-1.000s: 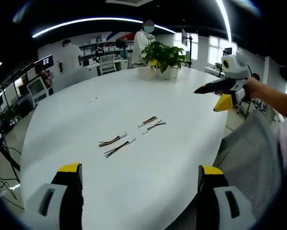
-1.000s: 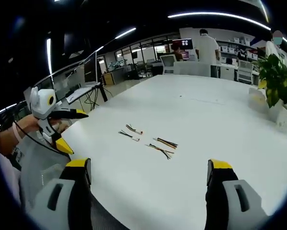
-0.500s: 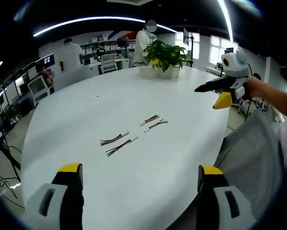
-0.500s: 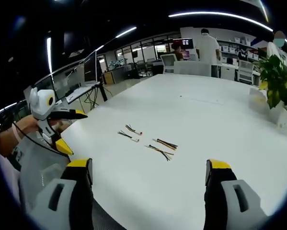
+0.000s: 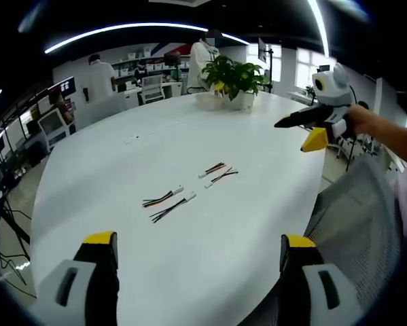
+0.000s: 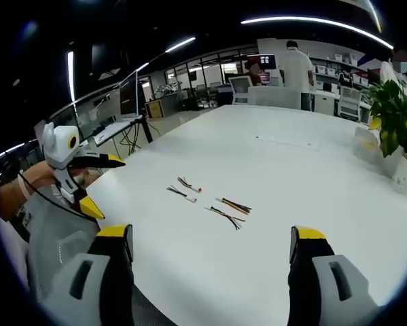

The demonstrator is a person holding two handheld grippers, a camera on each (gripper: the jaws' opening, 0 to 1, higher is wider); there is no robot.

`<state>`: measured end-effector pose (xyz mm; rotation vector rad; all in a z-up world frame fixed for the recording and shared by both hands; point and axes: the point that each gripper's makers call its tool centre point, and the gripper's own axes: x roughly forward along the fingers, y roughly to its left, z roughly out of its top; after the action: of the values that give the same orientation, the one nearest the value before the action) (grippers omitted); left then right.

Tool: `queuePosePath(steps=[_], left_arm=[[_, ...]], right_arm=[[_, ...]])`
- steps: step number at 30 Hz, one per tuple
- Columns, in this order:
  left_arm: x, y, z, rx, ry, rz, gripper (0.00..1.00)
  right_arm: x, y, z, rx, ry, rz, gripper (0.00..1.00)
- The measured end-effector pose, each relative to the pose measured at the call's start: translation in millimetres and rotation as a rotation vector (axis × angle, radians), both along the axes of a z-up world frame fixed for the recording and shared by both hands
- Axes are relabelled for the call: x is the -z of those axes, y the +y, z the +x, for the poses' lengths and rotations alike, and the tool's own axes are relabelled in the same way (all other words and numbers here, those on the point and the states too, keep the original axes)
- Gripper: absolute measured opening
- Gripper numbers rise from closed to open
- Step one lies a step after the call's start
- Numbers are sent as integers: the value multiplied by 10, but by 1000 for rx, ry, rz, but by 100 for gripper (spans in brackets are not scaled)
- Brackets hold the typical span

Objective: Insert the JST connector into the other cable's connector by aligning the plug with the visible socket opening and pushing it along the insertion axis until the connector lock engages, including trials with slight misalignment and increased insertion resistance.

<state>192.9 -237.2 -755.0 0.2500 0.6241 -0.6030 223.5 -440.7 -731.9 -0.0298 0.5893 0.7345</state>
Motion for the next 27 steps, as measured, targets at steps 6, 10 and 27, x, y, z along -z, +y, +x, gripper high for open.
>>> queuePosePath(steps=[6,10,27], left_arm=[[2,18,19,-3,0,10,97],[3,28,29,-5,-1,14,97],[-8,34,158,-36,2,-21,95]], right_arm=[[-11,-2,18,0,-3,1,94],[-10,-9,32,-3,-4,-2,94],[73,10,60,-24,16,-33,91]])
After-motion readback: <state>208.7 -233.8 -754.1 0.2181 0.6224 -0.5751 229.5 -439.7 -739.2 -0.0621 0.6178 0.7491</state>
